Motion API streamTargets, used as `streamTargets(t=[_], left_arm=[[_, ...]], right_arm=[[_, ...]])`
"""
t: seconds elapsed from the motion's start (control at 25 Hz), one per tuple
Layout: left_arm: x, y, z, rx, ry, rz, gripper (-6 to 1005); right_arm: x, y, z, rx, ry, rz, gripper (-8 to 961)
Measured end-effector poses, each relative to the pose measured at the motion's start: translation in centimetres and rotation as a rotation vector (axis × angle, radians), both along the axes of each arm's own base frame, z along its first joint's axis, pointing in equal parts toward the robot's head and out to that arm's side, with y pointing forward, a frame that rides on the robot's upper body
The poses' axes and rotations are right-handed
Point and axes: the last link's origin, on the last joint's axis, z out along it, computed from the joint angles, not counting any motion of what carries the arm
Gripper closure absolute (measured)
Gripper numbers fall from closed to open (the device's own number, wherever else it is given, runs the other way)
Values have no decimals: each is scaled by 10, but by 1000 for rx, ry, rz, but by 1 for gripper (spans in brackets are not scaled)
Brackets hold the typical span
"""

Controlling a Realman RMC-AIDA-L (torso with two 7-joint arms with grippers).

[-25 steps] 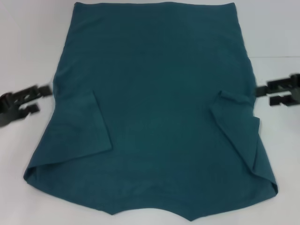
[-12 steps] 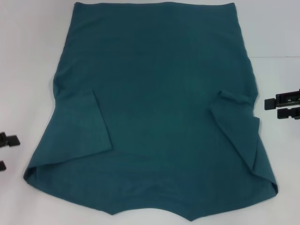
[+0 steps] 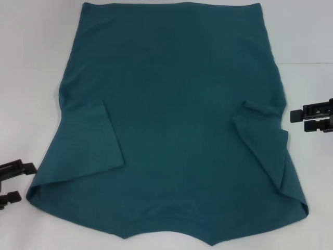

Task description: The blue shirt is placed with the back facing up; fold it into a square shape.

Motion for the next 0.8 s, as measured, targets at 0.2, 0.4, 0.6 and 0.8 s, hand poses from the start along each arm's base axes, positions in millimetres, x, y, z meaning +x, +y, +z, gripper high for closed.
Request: streamTargets(t=[0.2,0.4,0.6,0.8], left_arm=[[-1,4,-5,-3,25,-6,51],[-1,6,-7,4,55,-49,52],[-3,7,-10,7,63,-44,52],[-6,7,-12,11,66,-36,51]], right_arm=[[1,-2,-2,1,8,-5,239],[3,-3,-2,4,11,-6,240],[3,-3,0,12,17,-8,240],[4,-3,0,13,17,-9,241]])
